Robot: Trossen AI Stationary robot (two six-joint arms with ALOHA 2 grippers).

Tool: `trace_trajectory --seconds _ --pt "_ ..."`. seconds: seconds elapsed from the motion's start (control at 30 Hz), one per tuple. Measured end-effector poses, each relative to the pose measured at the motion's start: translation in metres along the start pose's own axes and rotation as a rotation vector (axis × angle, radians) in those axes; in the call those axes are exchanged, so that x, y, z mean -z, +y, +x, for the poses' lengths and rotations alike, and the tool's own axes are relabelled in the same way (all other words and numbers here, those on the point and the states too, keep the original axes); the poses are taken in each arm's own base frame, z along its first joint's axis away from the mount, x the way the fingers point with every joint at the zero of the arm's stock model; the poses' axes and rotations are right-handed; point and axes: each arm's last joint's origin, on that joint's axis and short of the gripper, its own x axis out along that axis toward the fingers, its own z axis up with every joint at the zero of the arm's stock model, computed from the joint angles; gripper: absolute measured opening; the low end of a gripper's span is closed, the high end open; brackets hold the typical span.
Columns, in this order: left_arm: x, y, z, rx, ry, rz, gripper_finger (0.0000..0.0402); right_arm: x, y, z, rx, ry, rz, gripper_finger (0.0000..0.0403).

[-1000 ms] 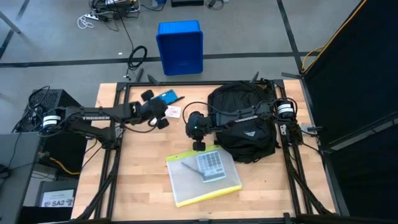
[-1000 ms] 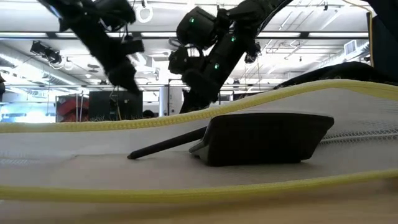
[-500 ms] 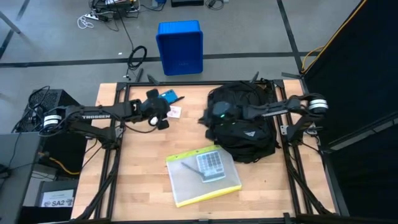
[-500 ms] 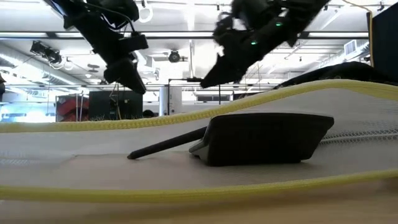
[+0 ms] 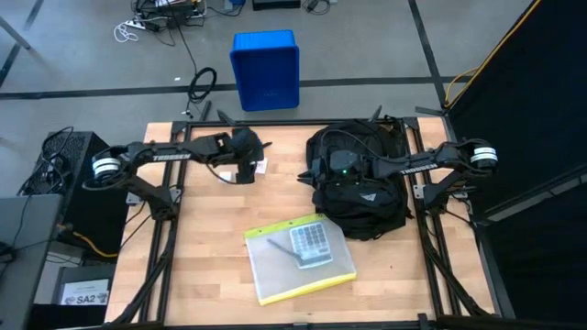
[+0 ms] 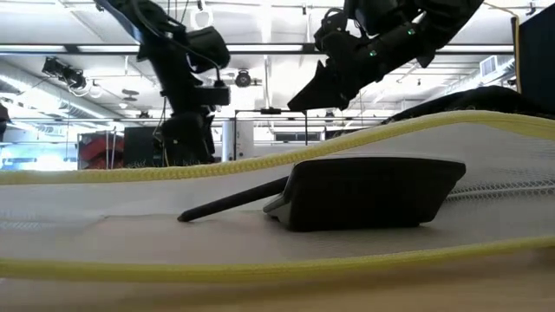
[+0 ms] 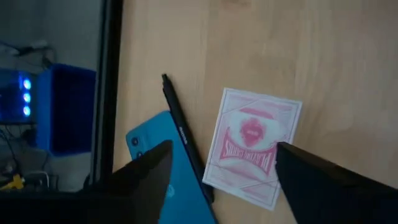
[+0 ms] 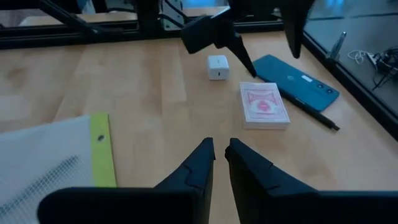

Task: Unpack backpack
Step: Put the white game card into the white zip bag

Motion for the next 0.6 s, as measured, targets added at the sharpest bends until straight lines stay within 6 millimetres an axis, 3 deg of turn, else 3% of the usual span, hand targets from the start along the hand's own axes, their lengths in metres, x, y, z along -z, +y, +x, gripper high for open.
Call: trace_trajectory --seconds 0.2,0.6 --pt "-0.012 0.011 0.008 0.159 0.008 0.029 0.0320 0.000 0.002 0.000 -0.009 0.001 -0.002 0.0028" --pt "0.008 0.035 0.032 0.335 0.127 -0.051 0.0322 0.002 0.002 0.000 -0.012 0.015 -0.004 0.0031"
